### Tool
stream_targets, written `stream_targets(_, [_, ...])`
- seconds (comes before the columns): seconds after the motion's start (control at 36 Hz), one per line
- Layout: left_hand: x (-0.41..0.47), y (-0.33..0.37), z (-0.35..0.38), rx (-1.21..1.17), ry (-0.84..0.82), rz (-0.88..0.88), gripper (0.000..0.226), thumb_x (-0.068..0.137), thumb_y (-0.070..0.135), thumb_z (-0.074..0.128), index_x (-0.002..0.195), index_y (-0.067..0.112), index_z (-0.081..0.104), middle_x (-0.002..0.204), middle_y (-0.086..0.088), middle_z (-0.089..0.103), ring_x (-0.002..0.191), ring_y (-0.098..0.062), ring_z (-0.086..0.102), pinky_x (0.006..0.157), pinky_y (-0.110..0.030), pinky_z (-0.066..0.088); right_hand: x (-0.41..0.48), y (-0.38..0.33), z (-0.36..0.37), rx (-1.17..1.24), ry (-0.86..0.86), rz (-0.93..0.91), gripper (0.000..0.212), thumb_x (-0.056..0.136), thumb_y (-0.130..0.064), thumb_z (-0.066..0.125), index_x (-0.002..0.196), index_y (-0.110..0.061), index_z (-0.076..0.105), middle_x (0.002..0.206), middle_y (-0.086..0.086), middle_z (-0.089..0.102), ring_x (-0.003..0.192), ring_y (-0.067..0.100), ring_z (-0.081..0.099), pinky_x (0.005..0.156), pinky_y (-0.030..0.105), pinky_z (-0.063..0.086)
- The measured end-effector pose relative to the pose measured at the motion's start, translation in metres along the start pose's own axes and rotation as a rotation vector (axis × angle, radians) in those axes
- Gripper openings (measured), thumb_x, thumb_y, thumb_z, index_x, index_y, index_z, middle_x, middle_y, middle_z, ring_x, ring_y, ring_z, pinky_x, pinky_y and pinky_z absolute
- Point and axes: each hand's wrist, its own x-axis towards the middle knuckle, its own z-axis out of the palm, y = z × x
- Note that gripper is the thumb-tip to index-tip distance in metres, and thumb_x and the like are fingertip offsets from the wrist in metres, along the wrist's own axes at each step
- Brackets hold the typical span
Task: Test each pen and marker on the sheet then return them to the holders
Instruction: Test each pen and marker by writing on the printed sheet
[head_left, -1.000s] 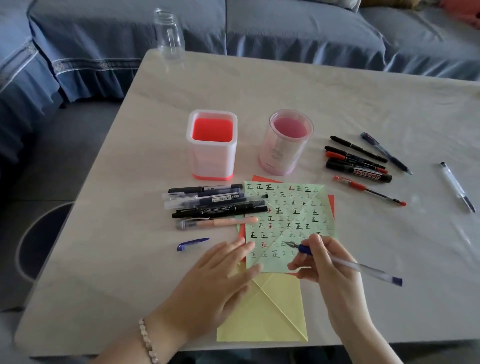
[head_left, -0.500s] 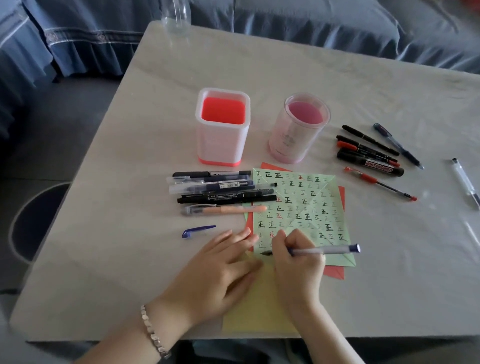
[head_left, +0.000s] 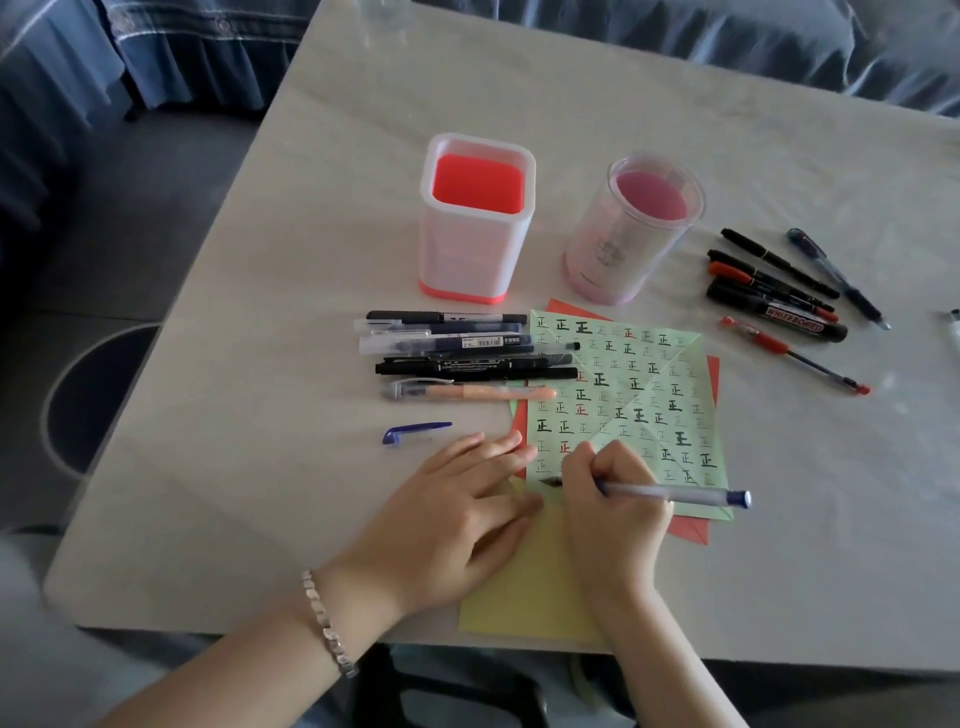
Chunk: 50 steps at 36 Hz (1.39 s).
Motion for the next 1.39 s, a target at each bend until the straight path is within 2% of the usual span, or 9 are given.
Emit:
stream_targets(0.14, [0.0005,-0.0005,0.0013,-0.004,0.024,0.009,0.037,0.096,0.033,0.038,0.102,0.02,0.072,0.128,-0.006,0.058,0.127,-0.021,0.045,0.11,-0.032,0.026,0.0001,-0.0001,0.0016,-0.014,-0.021,-0.031,0.038,0.074,-0.013,0.052,0.048,-0.023,0.026,0.051,-0.002,0.041,0.039,0.003,0.029,0.04,0.01,0.023])
stream_targets(0.25, [0.0012,-0.0012,0.0025,0.01,0.031,0.014,0.03,0.092,0.03,0.045,0.101,0.019,0.072,0.128,-0.005,0.058,0.127,-0.021,0.046,0.109,-0.034,0.028,0.0,0.0018,0.0005,-0.04,0.019,-0.037,0.039,0.075,-0.012,0.051,0.048,-0.023,0.025,0.042,0.001,0.028,0.04,0.005,0.028,0.041,0.011,0.023])
stream_targets(0.31, [0.0013,-0.0013,0.0026,0.019,0.03,0.015,0.029,0.092,0.029,0.046,0.102,0.02,0.072,0.128,-0.004,0.058,0.127,-0.021,0.046,0.109,-0.034,0.028,0.0007,0.0027,0.0002,-0.054,0.032,-0.038,0.039,0.075,-0.011,0.05,0.048,-0.023,0.025,0.04,-0.008,0.022,0.041,0.006,0.029,0.041,0.012,0.023])
stream_targets(0.44, [0.0009,-0.0006,0.0024,0.024,0.03,0.018,0.029,0.092,0.029,0.046,0.102,0.019,0.072,0.127,-0.005,0.059,0.126,-0.021,0.047,0.108,-0.035,0.029,0.0022,0.0049,-0.0009,-0.022,0.018,-0.019,0.039,0.074,-0.013,0.051,0.047,-0.023,0.026,0.038,-0.005,0.029,0.039,0.004,0.028,0.041,0.012,0.023])
stream_targets(0.61, [0.0017,0.0006,0.0014,0.03,0.027,0.014,0.031,0.092,0.029,0.045,0.1,0.018,0.073,0.128,-0.005,0.058,0.126,-0.021,0.046,0.111,-0.031,0.025,0.0024,0.0061,0.0002,-0.052,-0.004,-0.094,0.041,0.073,-0.006,0.052,0.047,-0.024,0.026,0.04,-0.011,0.024,0.04,0.005,0.028,0.04,0.011,0.021])
stream_targets(0.94, [0.0013,0.0007,0.0009,0.023,0.011,0.002,0.031,0.093,0.03,0.045,0.103,0.019,0.072,0.129,-0.005,0.057,0.128,-0.02,0.044,0.112,-0.03,0.024,0.0016,0.0082,0.0004,-0.025,0.013,-0.075,0.04,0.072,-0.006,0.051,0.047,-0.024,0.025,0.039,-0.003,0.022,0.039,0.006,0.025,0.04,0.012,0.02])
stream_targets(1.11, [0.0018,0.0011,0.0008,0.021,0.02,0.006,0.03,0.092,0.029,0.045,0.102,0.019,0.072,0.128,-0.006,0.058,0.126,-0.021,0.047,0.111,-0.031,0.025,0.0016,0.0078,0.0003,-0.033,0.026,-0.081,0.041,0.072,-0.007,0.051,0.047,-0.025,0.024,0.04,-0.009,0.023,0.041,0.007,0.025,0.04,0.013,0.02])
stream_targets(1.25, [0.0019,0.0012,0.0003,0.024,0.022,0.009,0.031,0.093,0.028,0.045,0.102,0.018,0.072,0.128,-0.006,0.058,0.126,-0.021,0.046,0.111,-0.03,0.025,0.0013,0.0078,-0.0003,-0.003,0.005,-0.061,0.034,0.071,-0.006,0.052,0.045,-0.016,0.032,0.041,0.0,0.028,0.04,0.005,0.028,0.041,0.011,0.022])
stream_targets(1.39, [0.0015,0.0009,0.0009,0.02,0.017,0.006,0.03,0.092,0.028,0.046,0.102,0.018,0.072,0.129,-0.006,0.057,0.127,-0.021,0.045,0.111,-0.031,0.025,0.001,0.0057,0.0009,-0.022,-0.012,-0.047,0.033,0.072,-0.006,0.052,0.044,-0.002,0.036,0.039,-0.002,0.027,0.041,0.007,0.029,0.04,0.01,0.023])
